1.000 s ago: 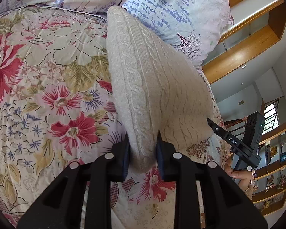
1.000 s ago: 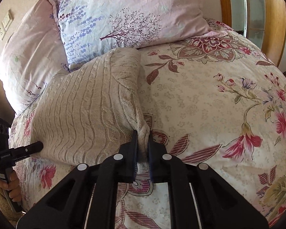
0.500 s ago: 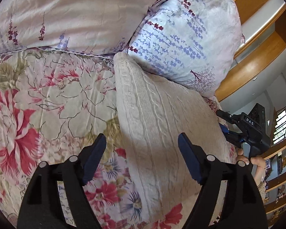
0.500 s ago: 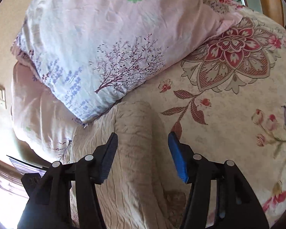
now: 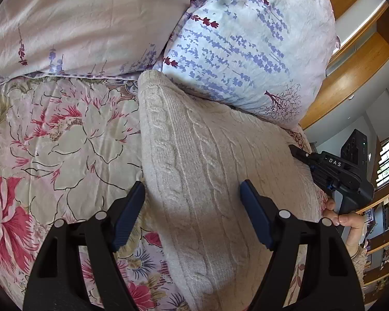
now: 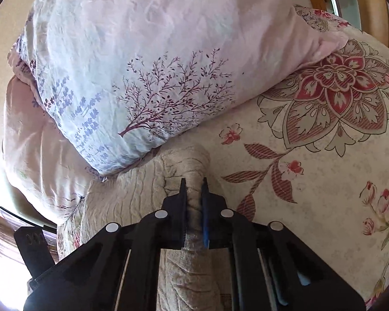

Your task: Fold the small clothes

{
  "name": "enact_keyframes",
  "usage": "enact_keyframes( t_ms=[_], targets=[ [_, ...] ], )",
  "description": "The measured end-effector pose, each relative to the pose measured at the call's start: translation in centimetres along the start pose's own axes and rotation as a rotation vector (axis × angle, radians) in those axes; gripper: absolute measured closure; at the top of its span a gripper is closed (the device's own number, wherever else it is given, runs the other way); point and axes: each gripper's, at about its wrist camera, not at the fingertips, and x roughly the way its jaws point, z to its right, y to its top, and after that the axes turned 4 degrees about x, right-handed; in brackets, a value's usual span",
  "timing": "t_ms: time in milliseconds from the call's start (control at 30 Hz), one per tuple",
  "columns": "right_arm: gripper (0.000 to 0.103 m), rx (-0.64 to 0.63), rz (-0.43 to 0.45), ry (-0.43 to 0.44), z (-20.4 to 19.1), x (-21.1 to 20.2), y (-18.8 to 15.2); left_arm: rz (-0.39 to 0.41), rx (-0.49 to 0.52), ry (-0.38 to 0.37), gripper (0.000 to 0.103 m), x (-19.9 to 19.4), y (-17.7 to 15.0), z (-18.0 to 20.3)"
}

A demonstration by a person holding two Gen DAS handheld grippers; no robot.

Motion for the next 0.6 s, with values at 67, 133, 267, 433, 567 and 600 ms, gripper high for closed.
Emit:
enact_keyframes(
  t_ms=[67, 133, 267, 433, 567, 600],
  targets=[
    [0.094, -0.003, -0.007, -0.023, 0.1, 0.5, -0.1, 0.002, 0.012, 0.01, 0.028, 0.1, 0.0, 0.3],
    [0.094, -0.011, -0.012, -0.044, 0.3, 1.0, -0.4, 0.0, 0.016, 0.012, 0.028, 0.7, 0.2, 1.0],
    [0.092, -0.019, -0.017, -0.053, 0.4, 1.2, -0.6, -0.004, 0.007, 0.009, 0.026, 1.3, 0.0, 1.4],
    [0.043, 0.013, 0.008, 0.013, 1.4, -1.5, -0.9, -0.005, -0.006, 0.002, 0.026, 1.1, -0.1, 1.2],
    [0.037, 0.035, -0.018, 0.081, 2.7, -3.1, -1.5, -0.017, -0.029, -0.034, 0.026, 1.2, -0.1, 0.8],
    [0.037, 0.04, -0.038, 0.087, 3.0, -3.1, -1.7, -0.023, -0.04, -0.052, 0.026, 1.2, -0.1, 0.6]
  ],
)
